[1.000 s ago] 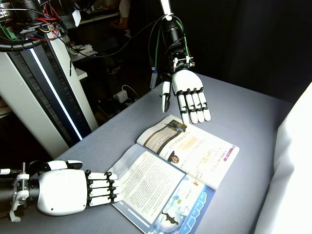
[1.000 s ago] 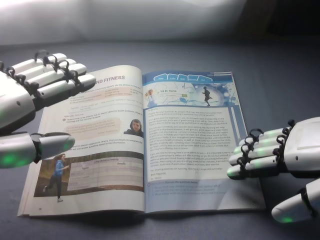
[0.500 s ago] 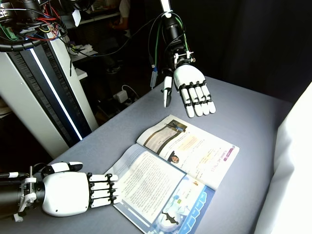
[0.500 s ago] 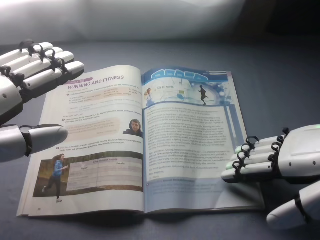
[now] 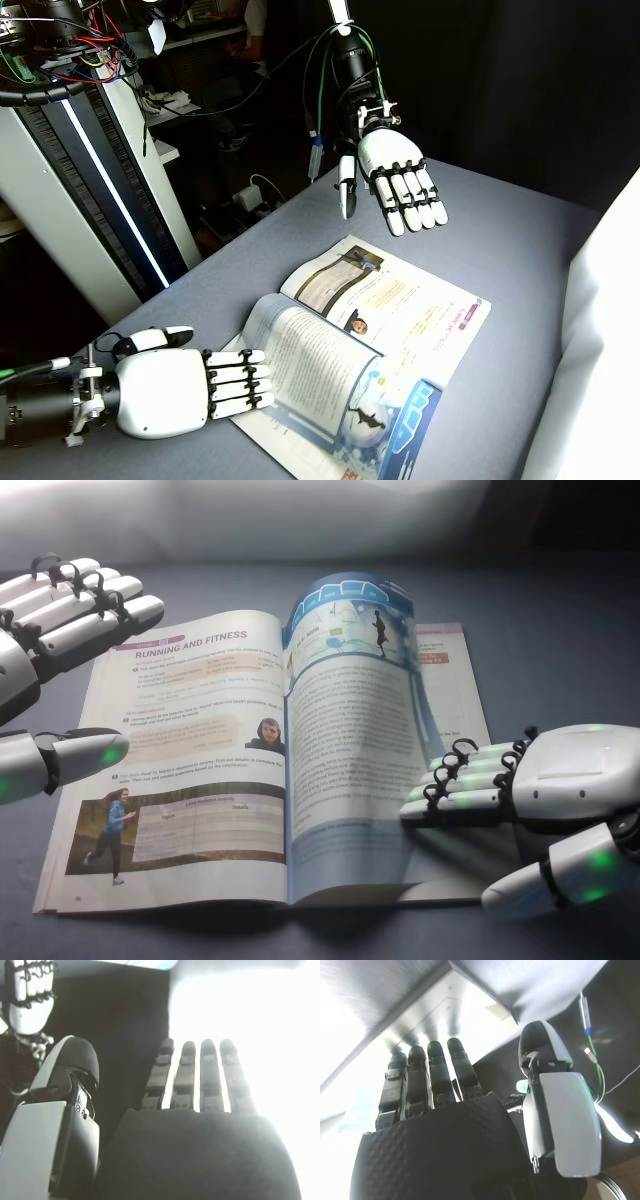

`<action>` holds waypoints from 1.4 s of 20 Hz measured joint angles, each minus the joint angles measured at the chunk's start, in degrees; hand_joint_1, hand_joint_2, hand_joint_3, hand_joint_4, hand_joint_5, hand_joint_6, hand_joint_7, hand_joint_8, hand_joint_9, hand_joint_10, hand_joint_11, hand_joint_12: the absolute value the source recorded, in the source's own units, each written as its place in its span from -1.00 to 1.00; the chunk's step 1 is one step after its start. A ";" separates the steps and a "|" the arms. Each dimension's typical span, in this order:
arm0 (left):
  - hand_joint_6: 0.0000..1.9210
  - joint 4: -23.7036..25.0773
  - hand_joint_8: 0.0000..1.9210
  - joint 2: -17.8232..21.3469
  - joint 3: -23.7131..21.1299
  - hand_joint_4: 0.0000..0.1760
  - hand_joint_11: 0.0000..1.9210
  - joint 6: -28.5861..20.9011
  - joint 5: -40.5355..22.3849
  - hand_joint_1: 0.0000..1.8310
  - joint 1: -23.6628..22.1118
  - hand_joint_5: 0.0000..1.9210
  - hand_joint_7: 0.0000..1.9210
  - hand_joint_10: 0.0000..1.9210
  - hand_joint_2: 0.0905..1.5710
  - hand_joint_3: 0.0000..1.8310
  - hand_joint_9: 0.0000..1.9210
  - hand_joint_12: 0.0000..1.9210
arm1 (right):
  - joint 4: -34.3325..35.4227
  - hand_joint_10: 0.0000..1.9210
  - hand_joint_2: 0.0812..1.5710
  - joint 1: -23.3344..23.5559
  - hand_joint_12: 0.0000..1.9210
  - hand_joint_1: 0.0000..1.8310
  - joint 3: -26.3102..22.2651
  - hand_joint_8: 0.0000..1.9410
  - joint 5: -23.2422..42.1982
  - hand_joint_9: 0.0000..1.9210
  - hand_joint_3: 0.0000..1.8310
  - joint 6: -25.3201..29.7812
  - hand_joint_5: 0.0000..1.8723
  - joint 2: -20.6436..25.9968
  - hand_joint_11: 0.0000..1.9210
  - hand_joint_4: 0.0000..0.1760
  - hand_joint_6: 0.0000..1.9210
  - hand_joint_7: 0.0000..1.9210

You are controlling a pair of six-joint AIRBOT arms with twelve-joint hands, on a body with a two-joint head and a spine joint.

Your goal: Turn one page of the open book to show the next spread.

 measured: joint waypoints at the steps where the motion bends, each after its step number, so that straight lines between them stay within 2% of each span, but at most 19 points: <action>1: -1.00 -0.13 -1.00 0.00 0.00 -1.00 -1.00 0.02 -0.09 -0.78 0.00 -0.97 -1.00 -1.00 0.71 -1.00 -1.00 -1.00 | 0.83 -1.00 0.55 0.00 -1.00 -1.00 0.42 -1.00 0.31 -1.00 -1.00 -0.96 -1.00 -0.61 -1.00 -1.00 -1.00 -1.00; 9: -1.00 -2.12 -1.00 0.42 -0.48 -1.00 -1.00 0.94 -1.36 -0.82 1.42 -0.99 -1.00 -1.00 0.71 -1.00 -1.00 -1.00 | 13.29 -1.00 0.58 -0.39 -1.00 -1.00 4.22 -1.00 3.37 -1.00 -0.99 -11.96 -1.00 -7.45 -1.00 -1.00 -1.00 -1.00; 13: -1.00 -3.67 -1.00 1.05 -1.01 -1.00 -1.00 1.73 -2.75 -0.85 2.60 -0.97 -1.00 -1.00 0.70 -1.00 -1.00 -1.00 | 16.39 -1.00 0.58 1.36 -1.00 -1.00 6.21 -1.00 5.22 -1.00 -1.00 -14.47 -1.00 -10.69 -1.00 -1.00 -1.00 -1.00; 20: -1.00 -5.66 -1.00 1.90 -1.25 -1.00 -1.00 2.82 -4.46 -0.87 3.74 -0.98 -1.00 -1.00 0.72 -1.00 -1.00 -1.00 | 14.88 -1.00 0.57 5.88 -1.00 -1.00 9.07 -1.00 8.00 -1.00 -1.00 -15.47 -1.00 -17.79 -1.00 -1.00 -1.00 -1.00; 24: -1.00 -5.64 -1.00 1.95 -1.22 -1.00 -1.00 2.86 -4.76 -0.99 3.74 -0.97 -1.00 -1.00 0.78 -0.99 -1.00 -1.00 | 13.18 -1.00 0.58 7.93 -1.00 -1.00 9.64 -1.00 9.66 -1.00 -1.00 -15.61 -1.00 -20.57 -1.00 -1.00 -1.00 -1.00; 28: -1.00 -6.78 -1.00 2.36 -1.22 -1.00 -1.00 3.63 -4.96 -1.00 3.82 -0.97 -1.00 -1.00 0.83 -0.98 -1.00 -1.00 | 11.34 -1.00 0.57 10.27 -1.00 -1.00 9.68 -1.00 12.61 -1.00 -1.00 -15.30 -1.00 -21.94 -1.00 -1.00 -1.00 -1.00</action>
